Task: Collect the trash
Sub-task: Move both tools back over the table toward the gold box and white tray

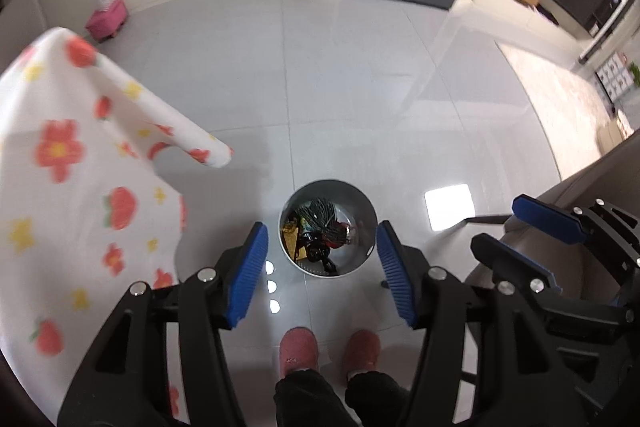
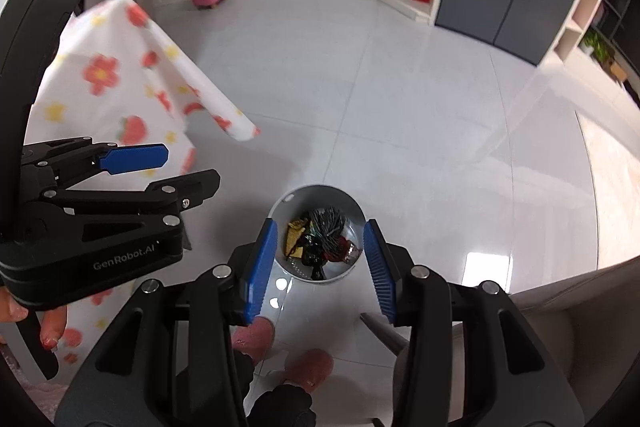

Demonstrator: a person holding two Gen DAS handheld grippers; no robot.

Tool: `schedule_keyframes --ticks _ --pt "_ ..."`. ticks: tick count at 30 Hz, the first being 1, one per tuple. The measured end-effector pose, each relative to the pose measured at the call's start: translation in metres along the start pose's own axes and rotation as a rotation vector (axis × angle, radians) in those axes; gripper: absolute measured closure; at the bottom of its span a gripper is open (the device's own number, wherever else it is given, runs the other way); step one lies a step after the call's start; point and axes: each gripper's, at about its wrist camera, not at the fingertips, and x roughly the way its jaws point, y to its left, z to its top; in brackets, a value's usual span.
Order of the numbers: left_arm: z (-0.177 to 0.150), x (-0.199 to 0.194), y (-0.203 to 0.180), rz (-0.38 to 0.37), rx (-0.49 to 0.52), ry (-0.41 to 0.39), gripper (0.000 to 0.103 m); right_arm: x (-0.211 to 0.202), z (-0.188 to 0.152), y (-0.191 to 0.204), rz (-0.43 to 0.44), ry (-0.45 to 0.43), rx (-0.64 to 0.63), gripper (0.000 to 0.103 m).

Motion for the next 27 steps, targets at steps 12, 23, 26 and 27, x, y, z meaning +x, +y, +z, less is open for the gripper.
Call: schedule_keyframes --ticks 12,23,26,27 --pt "-0.03 -0.115 0.038 0.155 -0.259 -0.127 0.038 -0.087 0.037 0.046 0.065 -0.082 -0.174 0.06" --pt "-0.084 -0.181 0.091 0.256 -0.461 -0.19 0.038 -0.106 0.054 0.127 0.135 -0.125 -0.332 0.06" --pt "-0.099 -0.199 0.112 0.273 -0.502 -0.203 0.038 -0.111 0.058 0.159 0.15 -0.141 -0.372 0.06" --pt "-0.103 -0.204 0.117 0.28 -0.514 -0.208 0.038 -0.114 0.06 0.171 0.156 -0.148 -0.386 0.06"
